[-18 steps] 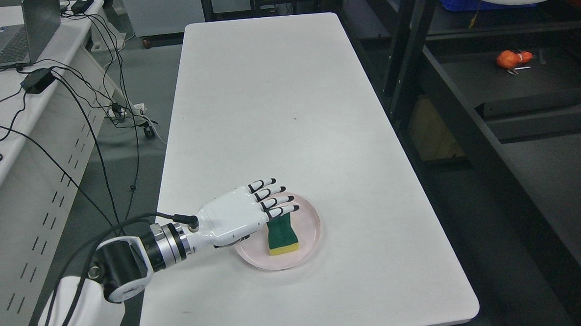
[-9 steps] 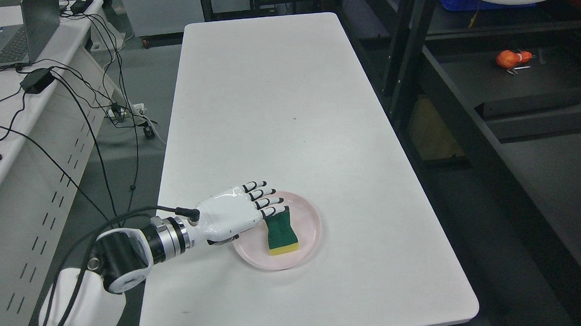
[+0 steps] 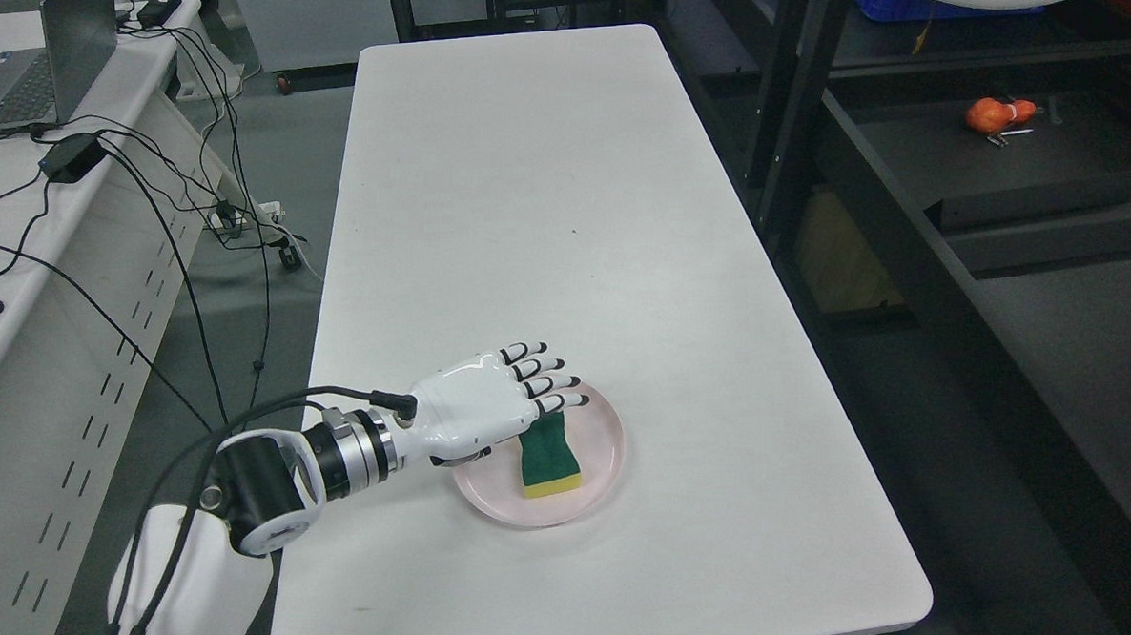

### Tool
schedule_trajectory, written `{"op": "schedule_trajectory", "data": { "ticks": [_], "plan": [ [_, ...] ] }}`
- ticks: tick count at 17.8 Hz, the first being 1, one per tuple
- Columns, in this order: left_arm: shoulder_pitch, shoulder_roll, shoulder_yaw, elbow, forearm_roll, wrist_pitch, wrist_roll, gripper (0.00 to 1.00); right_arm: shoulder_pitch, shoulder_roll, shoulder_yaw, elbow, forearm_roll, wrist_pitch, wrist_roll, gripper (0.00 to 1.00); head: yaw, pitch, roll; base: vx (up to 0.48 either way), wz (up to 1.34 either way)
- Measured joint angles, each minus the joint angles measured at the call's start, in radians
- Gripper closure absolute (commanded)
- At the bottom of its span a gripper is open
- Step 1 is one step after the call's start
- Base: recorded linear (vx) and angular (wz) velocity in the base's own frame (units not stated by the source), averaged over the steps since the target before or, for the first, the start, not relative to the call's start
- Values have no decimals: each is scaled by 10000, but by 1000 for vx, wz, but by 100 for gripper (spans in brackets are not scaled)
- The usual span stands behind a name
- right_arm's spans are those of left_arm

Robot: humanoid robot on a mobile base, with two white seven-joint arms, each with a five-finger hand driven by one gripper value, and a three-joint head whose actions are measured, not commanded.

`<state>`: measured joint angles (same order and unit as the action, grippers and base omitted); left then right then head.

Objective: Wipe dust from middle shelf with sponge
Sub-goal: 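Close the left hand fingers around the sponge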

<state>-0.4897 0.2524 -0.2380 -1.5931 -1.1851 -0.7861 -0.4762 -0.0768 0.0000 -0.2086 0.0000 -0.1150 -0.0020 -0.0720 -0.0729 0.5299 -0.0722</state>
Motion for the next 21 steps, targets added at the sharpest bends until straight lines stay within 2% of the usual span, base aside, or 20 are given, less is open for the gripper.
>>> {"op": "schedule_trajectory", "data": {
  "ticks": [7,18,21],
  "plan": [
    [-30,-158,-526,279,-323,0,-23,11,0,0,0,0,0,0,0,0,0,0,0,0,0],
    [-19,-203,-798,727,-550,0,-198,22,-2,0,0,0,0,0,0,0,0,0,0,0,0],
    [-34,-220,-815,849,-559,0,-197,29,-2,0,0,0,0,0,2,0,0,0,0,0,0]
  ]
}}
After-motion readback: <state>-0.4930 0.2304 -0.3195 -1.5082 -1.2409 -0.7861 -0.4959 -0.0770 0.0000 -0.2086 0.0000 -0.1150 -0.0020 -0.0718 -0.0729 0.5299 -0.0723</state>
